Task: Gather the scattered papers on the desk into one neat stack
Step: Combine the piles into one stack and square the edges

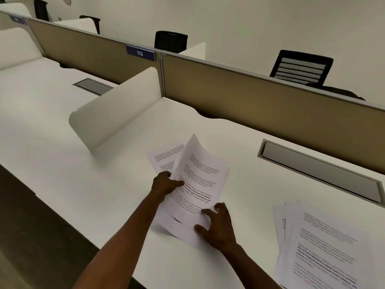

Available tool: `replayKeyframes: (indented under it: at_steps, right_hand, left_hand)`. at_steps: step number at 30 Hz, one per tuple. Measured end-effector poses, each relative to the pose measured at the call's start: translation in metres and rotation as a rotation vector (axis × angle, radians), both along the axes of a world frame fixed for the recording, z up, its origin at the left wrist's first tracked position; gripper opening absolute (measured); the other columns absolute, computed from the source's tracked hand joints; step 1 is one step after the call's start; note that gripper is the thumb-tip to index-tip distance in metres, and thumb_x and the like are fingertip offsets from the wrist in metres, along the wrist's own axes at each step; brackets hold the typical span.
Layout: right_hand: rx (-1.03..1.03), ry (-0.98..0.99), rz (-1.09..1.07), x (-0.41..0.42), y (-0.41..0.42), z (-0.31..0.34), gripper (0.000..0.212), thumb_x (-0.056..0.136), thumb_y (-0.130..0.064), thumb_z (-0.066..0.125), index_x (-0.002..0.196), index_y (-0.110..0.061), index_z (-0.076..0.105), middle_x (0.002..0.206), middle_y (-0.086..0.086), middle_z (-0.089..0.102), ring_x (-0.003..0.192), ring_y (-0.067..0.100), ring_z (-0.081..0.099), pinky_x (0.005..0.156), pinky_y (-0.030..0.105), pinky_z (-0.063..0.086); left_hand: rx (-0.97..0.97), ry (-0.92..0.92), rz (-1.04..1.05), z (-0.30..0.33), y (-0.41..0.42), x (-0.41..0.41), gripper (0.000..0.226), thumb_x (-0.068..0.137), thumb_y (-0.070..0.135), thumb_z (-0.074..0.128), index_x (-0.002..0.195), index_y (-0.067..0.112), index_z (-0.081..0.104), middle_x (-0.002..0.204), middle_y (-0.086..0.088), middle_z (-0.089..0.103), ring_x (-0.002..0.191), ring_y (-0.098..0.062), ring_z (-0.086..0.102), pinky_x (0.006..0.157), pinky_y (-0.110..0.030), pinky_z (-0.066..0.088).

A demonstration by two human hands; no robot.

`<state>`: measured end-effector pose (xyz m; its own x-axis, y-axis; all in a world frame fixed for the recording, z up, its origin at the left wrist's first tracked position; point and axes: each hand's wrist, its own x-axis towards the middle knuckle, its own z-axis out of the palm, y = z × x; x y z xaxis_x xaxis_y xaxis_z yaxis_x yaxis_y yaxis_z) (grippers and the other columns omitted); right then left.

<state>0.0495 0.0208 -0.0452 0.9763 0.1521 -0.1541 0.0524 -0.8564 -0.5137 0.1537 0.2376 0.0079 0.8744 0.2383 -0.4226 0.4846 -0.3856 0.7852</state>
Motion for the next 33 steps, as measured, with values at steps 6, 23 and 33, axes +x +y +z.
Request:
replayKeyframes:
  at_steps: [6,23,33]
  right_hand:
    - [0.594,0.030,-0.524,0.018,-0.019,0.023,0.069,0.074,-0.058,0.077,0.131,-0.033,0.050,0.125,0.002,0.057,0.109,0.019,0.060,0.093,0.030,0.047]
    - [0.839,0.041,-0.379,0.078,-0.092,0.048,0.055,0.080,-0.005,0.078,0.130,-0.013,0.056,0.121,0.008,0.068,0.110,0.030,0.065,0.097,0.053,0.053]
    - [0.988,0.187,-0.351,0.085,-0.100,0.065,0.046,0.077,-0.012,0.082,0.119,-0.018,0.065,0.111,0.005,0.076,0.095,0.024,0.075,0.070,0.034,0.062]
  left_hand:
    - [-0.289,-0.198,-0.323,0.024,-0.018,-0.017,0.071,0.077,0.020,0.083,0.140,0.029,0.052,0.133,0.002,0.065,0.117,-0.018,0.064,0.103,-0.044,0.052]
    - [0.624,-0.245,-0.251,-0.037,-0.033,-0.042,0.042,0.102,0.040,0.040,0.137,0.023,0.056,0.154,-0.005,0.042,0.146,-0.026,0.032,0.118,-0.036,0.027]
    - [0.306,-0.336,-0.327,-0.060,-0.013,-0.071,0.037,0.086,0.014,0.065,0.122,0.012,0.066,0.151,-0.004,0.046,0.148,-0.022,0.029,0.121,-0.026,0.022]
